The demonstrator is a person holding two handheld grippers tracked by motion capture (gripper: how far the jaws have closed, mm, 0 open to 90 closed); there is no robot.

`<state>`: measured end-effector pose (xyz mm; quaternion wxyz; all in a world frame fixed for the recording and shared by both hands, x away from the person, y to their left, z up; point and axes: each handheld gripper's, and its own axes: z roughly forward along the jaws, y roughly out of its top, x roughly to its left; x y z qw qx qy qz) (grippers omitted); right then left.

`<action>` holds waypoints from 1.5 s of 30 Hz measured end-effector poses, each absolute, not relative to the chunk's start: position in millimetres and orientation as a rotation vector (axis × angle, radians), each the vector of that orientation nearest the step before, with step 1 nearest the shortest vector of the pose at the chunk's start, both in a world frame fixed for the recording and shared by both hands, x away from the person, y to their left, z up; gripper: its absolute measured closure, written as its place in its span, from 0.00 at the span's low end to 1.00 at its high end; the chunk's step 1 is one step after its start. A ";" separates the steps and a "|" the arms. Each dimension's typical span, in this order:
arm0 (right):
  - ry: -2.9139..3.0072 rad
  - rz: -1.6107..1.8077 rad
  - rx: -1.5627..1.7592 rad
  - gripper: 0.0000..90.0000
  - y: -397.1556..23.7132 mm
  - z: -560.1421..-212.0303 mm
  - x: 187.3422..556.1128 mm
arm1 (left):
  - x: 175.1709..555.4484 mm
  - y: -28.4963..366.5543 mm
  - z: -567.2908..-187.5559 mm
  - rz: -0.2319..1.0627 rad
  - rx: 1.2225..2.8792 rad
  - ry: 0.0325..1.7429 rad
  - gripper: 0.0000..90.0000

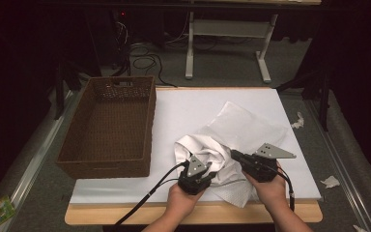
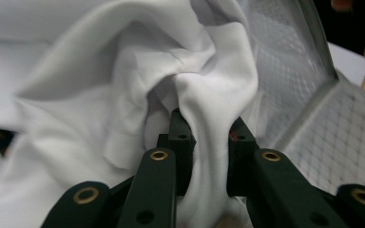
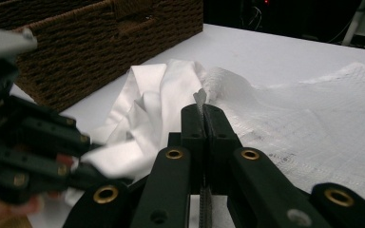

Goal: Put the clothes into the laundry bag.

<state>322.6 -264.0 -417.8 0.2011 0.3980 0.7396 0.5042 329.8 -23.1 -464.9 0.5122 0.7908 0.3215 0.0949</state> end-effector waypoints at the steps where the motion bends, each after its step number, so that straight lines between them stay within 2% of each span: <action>1: 2.067 1.412 1.118 0.99 -263.5 -417.5 322.1 | 331.8 -19.9 -461.8 0.238 1.886 0.782 0.87; 10: 2.064 1.445 1.116 0.99 -258.6 -417.3 322.4 | 340.4 -15.9 -446.7 0.286 1.808 0.795 0.87; 27: 2.039 1.523 1.140 0.99 -260.5 -413.5 321.0 | 352.9 -67.9 -467.2 0.287 1.873 0.777 0.83; 31: 2.039 1.511 1.141 0.99 -262.9 -414.7 321.2 | 351.7 -65.7 -469.3 0.237 1.865 0.740 0.72; 35: 2.041 1.500 1.139 0.99 -265.0 -415.5 321.1 | 343.4 -51.7 -464.9 0.181 1.837 0.708 0.52; 38: 2.044 1.488 1.130 0.99 -264.6 -415.8 320.9 | 333.5 -34.4 -460.4 0.156 1.826 0.675 0.43; 42: 2.045 1.480 1.125 0.99 -264.2 -415.9 320.9 | 324.7 -12.3 -460.0 0.171 1.818 0.661 0.42; 45: 2.044 1.479 1.127 0.99 -264.5 -416.1 321.4 | 325.8 3.6 -462.7 0.229 1.803 0.701 0.42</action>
